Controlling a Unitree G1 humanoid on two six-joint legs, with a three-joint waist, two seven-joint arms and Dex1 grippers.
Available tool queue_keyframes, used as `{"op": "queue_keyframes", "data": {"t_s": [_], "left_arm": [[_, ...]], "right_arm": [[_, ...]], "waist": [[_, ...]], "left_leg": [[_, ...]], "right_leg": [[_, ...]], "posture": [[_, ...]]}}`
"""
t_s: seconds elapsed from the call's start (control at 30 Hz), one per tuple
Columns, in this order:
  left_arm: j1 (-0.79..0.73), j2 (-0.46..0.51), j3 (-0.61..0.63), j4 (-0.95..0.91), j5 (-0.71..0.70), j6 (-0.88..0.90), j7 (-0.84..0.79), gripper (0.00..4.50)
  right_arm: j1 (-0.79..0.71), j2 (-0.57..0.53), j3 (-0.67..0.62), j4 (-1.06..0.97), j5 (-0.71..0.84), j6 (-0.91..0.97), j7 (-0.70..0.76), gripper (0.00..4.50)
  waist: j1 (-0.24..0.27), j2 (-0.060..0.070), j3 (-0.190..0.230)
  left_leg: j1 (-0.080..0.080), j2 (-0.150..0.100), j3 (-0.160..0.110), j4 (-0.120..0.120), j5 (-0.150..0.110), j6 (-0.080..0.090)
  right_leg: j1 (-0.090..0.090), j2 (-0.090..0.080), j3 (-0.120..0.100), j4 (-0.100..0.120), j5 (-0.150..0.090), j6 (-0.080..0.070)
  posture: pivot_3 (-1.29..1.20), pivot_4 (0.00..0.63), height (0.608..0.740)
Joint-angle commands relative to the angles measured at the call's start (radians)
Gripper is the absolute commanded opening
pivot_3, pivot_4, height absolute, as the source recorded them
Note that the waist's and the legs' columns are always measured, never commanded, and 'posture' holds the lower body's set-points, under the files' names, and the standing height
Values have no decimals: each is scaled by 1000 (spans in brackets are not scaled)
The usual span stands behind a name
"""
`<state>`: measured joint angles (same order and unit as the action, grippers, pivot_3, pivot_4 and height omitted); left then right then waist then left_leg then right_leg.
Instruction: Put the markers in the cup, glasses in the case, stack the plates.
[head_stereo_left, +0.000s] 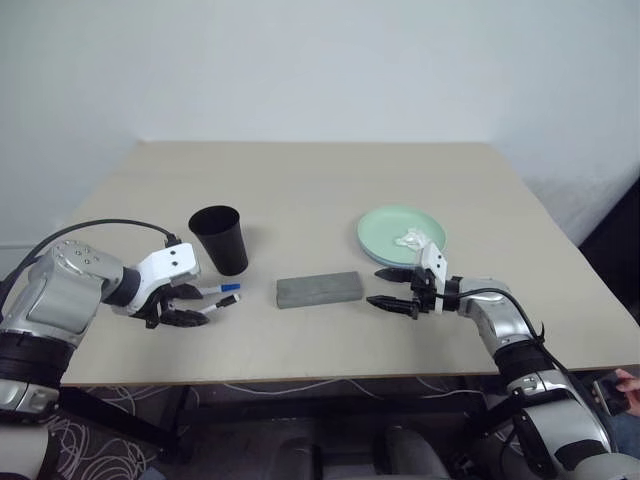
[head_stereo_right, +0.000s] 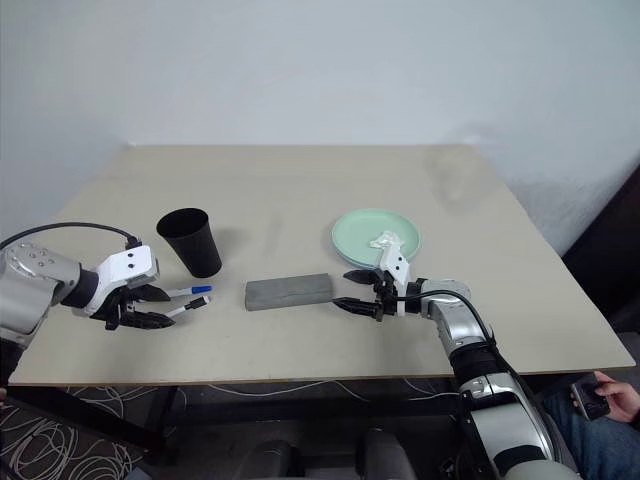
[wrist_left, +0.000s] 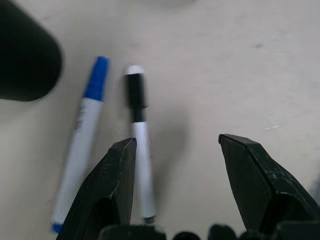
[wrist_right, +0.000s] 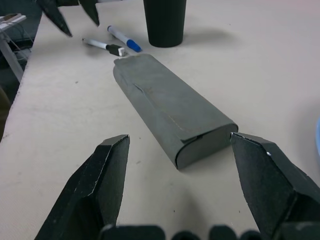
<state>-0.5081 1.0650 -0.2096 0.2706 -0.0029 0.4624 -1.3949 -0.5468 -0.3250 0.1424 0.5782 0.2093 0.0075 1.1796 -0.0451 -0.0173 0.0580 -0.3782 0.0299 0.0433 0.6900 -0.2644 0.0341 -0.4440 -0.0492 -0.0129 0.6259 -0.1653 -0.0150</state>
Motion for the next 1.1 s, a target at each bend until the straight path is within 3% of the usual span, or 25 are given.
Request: {"op": "queue_keyframes", "data": {"t_s": [0.03, 0.4, 1.03, 1.1], "left_arm": [[-98, -3, -41, 63, 41, 30, -36, 2813], [-209, -50, -171, 209, 142, 18, -106, 2813], [-292, -167, -247, 406, 288, -89, -58, 2813], [-291, -170, -246, 409, 296, -93, -55, 2445]], "right_arm": [[-31, 0, -13, -10, 2, -19, 0, 3496], [-32, 2, -13, 2, -8, -18, 1, 3496], [-35, 11, -17, 21, -17, -30, -8, 3496], [-31, 12, -18, 19, -17, -32, -9, 3496]], "waist": [[-1, 0, 0], [-2, 0, 0], [-1, -1, 0], [-1, -1, 0]], "left_leg": [[0, 0, 0, 0, 0, 0], [0, 0, 0, 0, 0, 0], [0, 0, 0, 0, 0, 0], [0, 0, 0, 0, 0, 0]], "right_leg": [[0, 0, 0, 0, 0, 0], [0, 0, 0, 0, 1, 2], [0, 0, 1, 1, 1, 2], [0, 0, 1, 1, 1, 2]], "posture": [[0, 0, 721], [0, 0, 721], [0, 0, 721], [0, 0, 721]]}}
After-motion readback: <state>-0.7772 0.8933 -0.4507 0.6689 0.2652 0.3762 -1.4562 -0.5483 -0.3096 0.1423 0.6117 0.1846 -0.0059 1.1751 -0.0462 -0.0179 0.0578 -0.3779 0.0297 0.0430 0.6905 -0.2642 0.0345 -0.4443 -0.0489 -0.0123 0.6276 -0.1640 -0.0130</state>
